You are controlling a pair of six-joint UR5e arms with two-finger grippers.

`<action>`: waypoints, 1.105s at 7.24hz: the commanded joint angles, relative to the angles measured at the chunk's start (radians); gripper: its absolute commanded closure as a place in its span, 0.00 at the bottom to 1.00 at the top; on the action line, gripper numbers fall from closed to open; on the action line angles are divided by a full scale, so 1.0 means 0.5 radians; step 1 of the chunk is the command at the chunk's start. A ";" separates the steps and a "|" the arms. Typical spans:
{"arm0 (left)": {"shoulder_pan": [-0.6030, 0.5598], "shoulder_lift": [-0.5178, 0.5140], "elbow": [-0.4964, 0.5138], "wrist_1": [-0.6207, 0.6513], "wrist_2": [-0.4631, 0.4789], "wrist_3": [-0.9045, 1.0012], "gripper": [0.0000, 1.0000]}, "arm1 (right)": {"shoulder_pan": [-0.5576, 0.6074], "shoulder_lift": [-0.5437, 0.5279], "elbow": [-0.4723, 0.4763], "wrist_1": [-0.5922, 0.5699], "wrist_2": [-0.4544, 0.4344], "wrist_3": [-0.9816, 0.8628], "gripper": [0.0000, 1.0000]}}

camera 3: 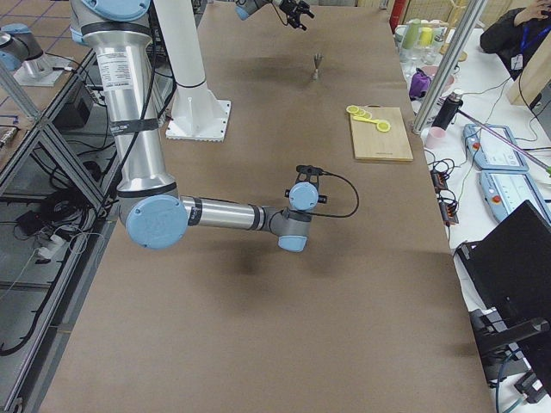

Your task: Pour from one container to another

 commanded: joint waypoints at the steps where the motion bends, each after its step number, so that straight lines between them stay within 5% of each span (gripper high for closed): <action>1: 0.584 -0.004 -0.103 -0.021 0.848 -0.215 0.01 | -0.012 0.037 -0.011 0.000 0.000 0.000 0.01; 3: 0.984 -0.004 -0.323 0.500 1.343 -0.502 0.02 | -0.027 0.059 -0.024 0.000 -0.016 -0.003 0.02; 5: 0.976 -0.004 -0.492 1.761 1.409 -1.854 0.02 | -0.049 0.062 -0.030 0.000 -0.022 -0.003 0.04; 8: 1.071 -0.236 -0.313 2.575 1.621 -2.674 0.02 | -0.073 0.065 -0.030 0.000 -0.022 -0.003 0.05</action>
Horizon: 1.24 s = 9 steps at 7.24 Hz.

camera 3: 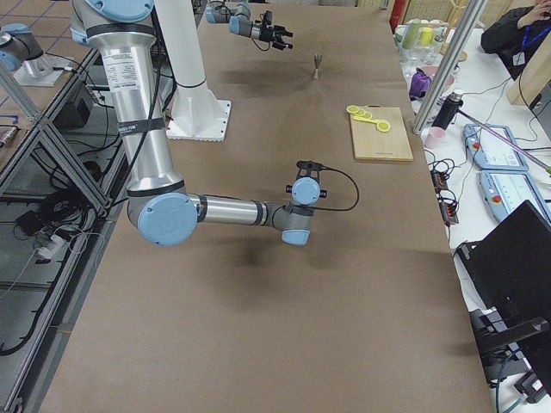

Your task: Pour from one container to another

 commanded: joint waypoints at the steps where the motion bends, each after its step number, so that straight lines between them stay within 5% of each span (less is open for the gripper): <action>1: -0.057 -0.216 0.182 0.500 0.077 -0.522 0.02 | -0.007 0.019 -0.006 0.002 0.000 0.003 0.05; 9: -0.517 -1.176 1.081 0.544 -0.033 -0.532 0.13 | -0.065 0.019 -0.037 0.005 -0.009 0.000 0.13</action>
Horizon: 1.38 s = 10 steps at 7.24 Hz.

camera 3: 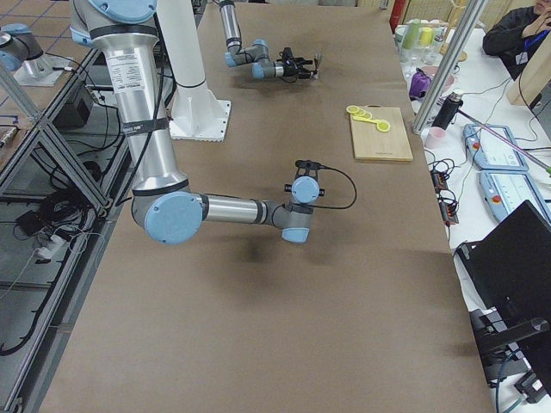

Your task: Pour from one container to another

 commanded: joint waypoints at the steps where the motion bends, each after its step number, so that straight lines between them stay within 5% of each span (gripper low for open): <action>1: -0.076 -0.103 0.170 -0.001 -0.049 -0.001 0.36 | -0.004 -0.013 0.003 0.000 0.004 0.003 0.16; 2: -0.183 -0.103 0.165 0.002 -0.065 0.002 0.99 | -0.004 -0.016 0.000 0.000 0.004 0.009 0.23; 6: -0.199 -0.182 0.024 0.002 -0.071 0.324 1.00 | -0.007 -0.016 0.000 0.000 0.001 0.015 0.44; 9: -0.190 -0.498 -0.035 -0.001 -0.043 0.820 1.00 | 0.014 -0.004 0.009 -0.003 0.004 0.046 0.99; 10: -0.172 -0.602 -0.035 -0.004 -0.040 0.976 1.00 | 0.045 0.005 0.009 -0.006 0.004 0.055 1.00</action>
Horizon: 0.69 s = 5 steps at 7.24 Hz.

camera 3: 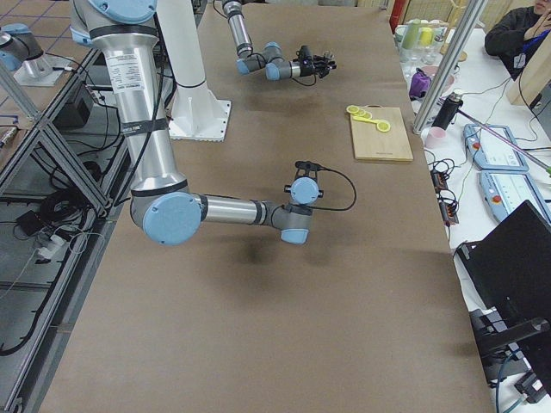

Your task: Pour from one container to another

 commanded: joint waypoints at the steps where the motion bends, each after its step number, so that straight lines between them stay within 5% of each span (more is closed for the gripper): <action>1: 0.053 -0.230 0.003 -0.010 0.009 0.321 1.00 | 0.065 0.017 0.002 -0.004 0.013 0.014 1.00; 5: 0.283 -0.513 0.015 -0.016 0.012 0.816 1.00 | 0.304 0.160 0.029 -0.153 0.159 0.014 1.00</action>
